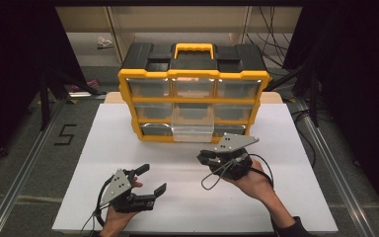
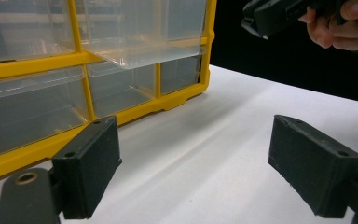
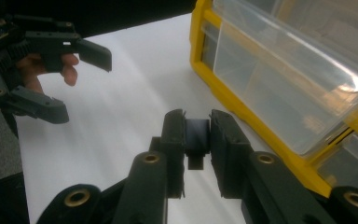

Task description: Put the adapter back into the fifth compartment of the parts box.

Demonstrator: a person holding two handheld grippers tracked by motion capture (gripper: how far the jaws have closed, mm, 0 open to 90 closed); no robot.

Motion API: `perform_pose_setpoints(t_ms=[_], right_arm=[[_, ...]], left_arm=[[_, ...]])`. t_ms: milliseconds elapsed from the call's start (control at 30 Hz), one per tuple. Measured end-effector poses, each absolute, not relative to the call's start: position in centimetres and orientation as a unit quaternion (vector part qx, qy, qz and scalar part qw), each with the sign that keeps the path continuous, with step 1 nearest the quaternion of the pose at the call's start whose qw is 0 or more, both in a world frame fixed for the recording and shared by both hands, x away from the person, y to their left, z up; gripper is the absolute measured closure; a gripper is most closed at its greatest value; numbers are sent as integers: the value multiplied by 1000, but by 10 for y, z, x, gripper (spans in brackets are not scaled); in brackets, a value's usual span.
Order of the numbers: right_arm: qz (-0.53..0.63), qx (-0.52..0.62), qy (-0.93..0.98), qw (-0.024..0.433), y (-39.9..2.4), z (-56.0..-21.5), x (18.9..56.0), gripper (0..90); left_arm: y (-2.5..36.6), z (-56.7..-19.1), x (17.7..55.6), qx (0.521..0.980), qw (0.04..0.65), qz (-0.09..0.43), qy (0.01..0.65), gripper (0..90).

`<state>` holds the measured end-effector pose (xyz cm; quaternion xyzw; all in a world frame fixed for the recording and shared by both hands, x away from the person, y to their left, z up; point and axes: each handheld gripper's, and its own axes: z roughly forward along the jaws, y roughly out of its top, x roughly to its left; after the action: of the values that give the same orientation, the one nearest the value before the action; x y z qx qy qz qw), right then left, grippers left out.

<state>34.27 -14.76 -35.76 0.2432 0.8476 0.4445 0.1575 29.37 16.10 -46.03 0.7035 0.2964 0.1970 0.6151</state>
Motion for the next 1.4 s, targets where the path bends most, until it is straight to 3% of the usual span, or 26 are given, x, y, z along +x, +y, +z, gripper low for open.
perform_pose_setpoints(t_ms=[1400], right_arm=[[476,248,828,162,-144,-332,366,764]], left_arm=[[161,-460,294,703,615,198,298,162]])
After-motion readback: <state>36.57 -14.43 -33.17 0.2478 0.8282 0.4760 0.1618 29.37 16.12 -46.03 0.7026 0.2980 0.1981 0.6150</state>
